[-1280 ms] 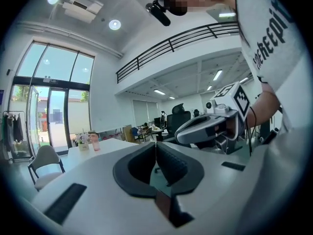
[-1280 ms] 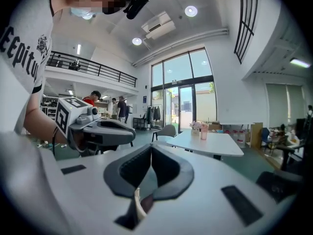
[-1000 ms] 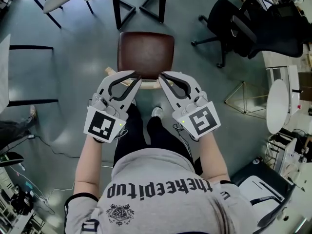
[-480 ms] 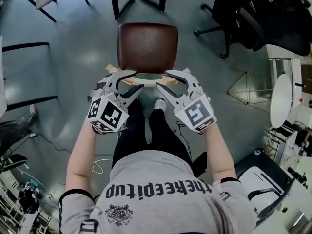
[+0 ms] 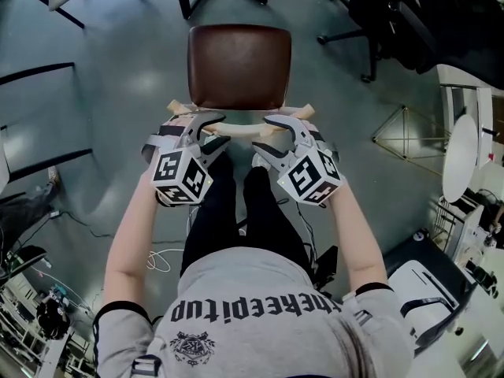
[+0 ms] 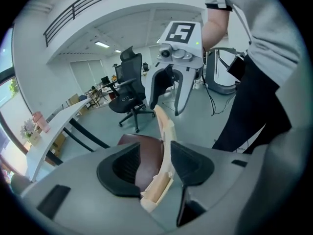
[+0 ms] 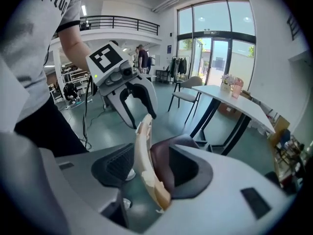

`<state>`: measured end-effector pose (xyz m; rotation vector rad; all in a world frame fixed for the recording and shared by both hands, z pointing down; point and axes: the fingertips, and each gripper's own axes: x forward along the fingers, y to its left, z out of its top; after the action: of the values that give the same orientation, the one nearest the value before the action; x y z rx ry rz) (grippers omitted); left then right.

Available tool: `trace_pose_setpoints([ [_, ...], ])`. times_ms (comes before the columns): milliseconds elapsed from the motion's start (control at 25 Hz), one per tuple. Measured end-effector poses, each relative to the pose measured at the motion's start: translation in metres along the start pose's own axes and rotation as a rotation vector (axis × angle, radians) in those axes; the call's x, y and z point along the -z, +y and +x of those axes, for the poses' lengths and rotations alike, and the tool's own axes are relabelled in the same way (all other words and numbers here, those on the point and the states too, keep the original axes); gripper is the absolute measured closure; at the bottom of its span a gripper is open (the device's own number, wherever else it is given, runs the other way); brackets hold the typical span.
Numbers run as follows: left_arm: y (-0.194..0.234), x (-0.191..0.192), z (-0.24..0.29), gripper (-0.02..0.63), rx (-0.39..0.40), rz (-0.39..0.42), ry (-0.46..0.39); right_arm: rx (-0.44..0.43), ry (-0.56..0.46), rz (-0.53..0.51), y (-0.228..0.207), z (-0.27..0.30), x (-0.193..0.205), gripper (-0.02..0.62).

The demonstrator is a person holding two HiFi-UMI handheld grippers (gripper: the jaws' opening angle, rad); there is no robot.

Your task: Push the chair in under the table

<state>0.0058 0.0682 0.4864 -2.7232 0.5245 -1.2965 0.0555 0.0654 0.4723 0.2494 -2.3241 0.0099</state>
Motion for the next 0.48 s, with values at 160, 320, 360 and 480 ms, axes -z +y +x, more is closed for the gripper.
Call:
trace_pose_setpoints([
  [160,-0.012,0.016,0.011,0.407,0.049,0.045,0.059,-0.021,0.055,-0.037,0.008,0.015,0.019,0.364],
  [320,-0.017,0.031,0.024,0.407,0.074,0.071,0.099,-0.042,0.121,-0.084,0.012,0.032,0.042,0.362],
  [360,-0.018,0.035,0.027,0.407,0.080,0.076,0.108,-0.048,0.136,-0.096,0.013,0.036,0.047,0.364],
  [480,-0.021,0.045,0.032,0.406,0.093,0.109,0.141,-0.057,0.172,-0.123,0.016,0.045,0.059,0.362],
])
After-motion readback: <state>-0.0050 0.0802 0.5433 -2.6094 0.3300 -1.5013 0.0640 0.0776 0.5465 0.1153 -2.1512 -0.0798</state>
